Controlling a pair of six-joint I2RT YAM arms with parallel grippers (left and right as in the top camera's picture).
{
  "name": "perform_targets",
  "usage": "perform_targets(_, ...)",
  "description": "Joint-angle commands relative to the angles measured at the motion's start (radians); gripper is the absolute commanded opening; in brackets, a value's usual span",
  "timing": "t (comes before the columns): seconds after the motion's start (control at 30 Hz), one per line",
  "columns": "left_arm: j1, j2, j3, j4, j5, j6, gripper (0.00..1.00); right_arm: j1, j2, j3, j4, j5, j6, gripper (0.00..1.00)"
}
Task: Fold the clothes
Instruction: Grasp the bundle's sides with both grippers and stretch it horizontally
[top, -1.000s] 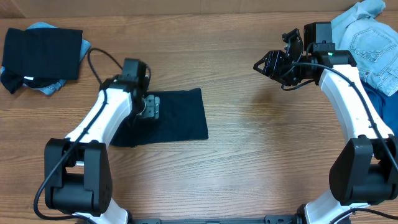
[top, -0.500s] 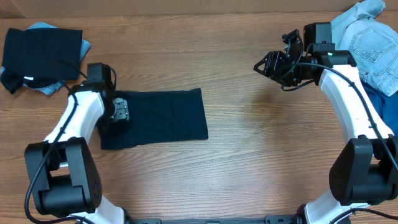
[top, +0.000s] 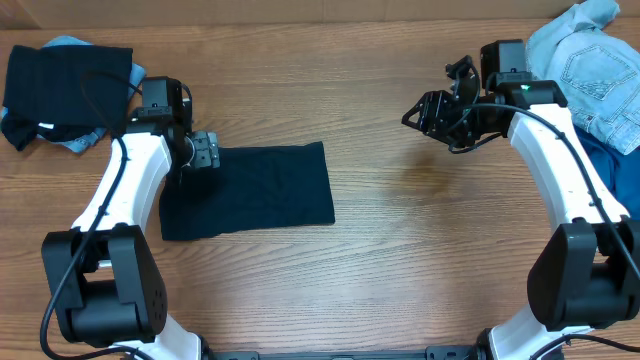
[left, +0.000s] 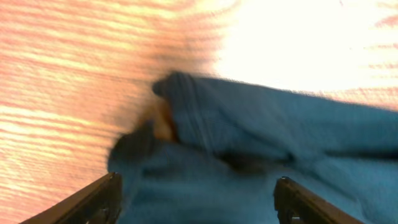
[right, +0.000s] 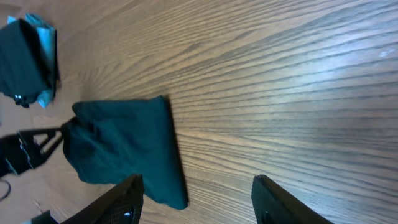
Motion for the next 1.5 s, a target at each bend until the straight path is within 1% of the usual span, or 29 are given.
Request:
perform_targets(0.0,0.027,0.046,0.014,0.048,-0.137,-0.05,0.76,0.017,-0.012,0.013,0.0,0.006,-0.024,0.6)
perform_targets(0.17,0.067,0.046,0.024,0.035,-0.272,-0.06,0.8,0.017,-0.012,0.013,-0.011,0.006,-0.024,0.6)
perform_targets(0.2,0.077,0.046,0.024,0.027,-0.292,-0.059,0.82,0.017,-0.012,0.013,-0.012,0.006,-0.026,0.6)
perform_targets(0.27,0.103,0.046,0.024,0.01,-0.276,-0.023,0.82,0.017,-0.012,0.013,-0.01,0.006,-0.026,0.6)
perform_targets(0.3,0.112,0.045,0.024,0.0,-0.254,-0.023,0.8,0.017,-0.012,0.013,-0.008,0.006,-0.026,0.6)
perform_targets(0.37,0.124,0.037,0.03,-0.013,-0.159,-0.019,0.76,0.018,-0.012,0.013,-0.008,0.007,-0.026,0.6)
perform_targets(0.5,0.122,0.006,0.047,-0.037,-0.019,0.009,0.8,0.018,-0.012,0.013,-0.008,0.006,-0.026,0.61)
perform_targets(0.57,0.119,-0.016,0.063,-0.069,0.078,0.041,0.79,0.018,-0.012,0.013,-0.016,0.006,-0.027,0.64)
perform_targets(0.63,0.116,-0.042,0.084,-0.115,0.155,0.046,0.8,0.025,-0.01,0.013,-0.043,0.006,-0.036,0.68)
perform_targets(0.67,0.114,-0.053,0.091,-0.131,0.172,0.046,0.8,0.03,-0.008,0.013,-0.057,0.002,-0.056,0.71)
perform_targets(0.73,0.113,-0.087,0.109,-0.177,0.224,0.046,0.8,0.051,0.001,0.009,-0.102,-0.019,-0.104,0.82)
perform_targets(0.8,0.113,-0.126,0.135,-0.229,0.272,0.046,0.84,0.082,0.012,-0.005,-0.132,-0.101,-0.164,0.85)
perform_targets(0.87,0.113,-0.16,0.167,-0.287,0.295,0.045,0.84,0.12,0.024,-0.03,-0.124,-0.153,-0.18,0.86)
perform_targets(0.93,0.113,-0.19,0.196,-0.332,0.312,0.045,0.85,0.157,0.033,-0.059,-0.091,-0.165,-0.178,0.84)
perform_targets(1.03,0.113,-0.238,0.24,-0.395,0.359,0.045,0.88,0.226,0.048,-0.115,0.029,-0.182,-0.156,0.81)
perform_targets(1.07,0.113,-0.254,0.253,-0.417,0.377,0.046,0.89,0.245,0.05,-0.134,0.077,-0.182,-0.13,0.82)
perform_targets(1.17,0.114,-0.302,0.313,-0.502,0.395,0.045,0.89,0.281,0.058,-0.18,0.2,-0.182,-0.043,0.86)
perform_targets(1.3,0.115,-0.376,0.417,-0.604,0.395,0.045,0.9,0.284,0.059,-0.221,0.27,-0.214,0.041,0.91)
perform_targets(1.37,0.115,-0.415,0.465,-0.647,0.395,0.045,0.93,0.284,0.062,-0.233,0.285,-0.214,0.059,0.91)
perform_targets(1.4,0.115,-0.443,0.492,-0.669,0.396,0.045,1.0,0.284,0.065,-0.241,0.304,-0.212,0.059,0.93)
perform_targets(1.47,0.115,-0.487,0.525,-0.696,0.401,0.027,1.0,0.284,0.076,-0.256,0.343,-0.213,0.074,0.94)
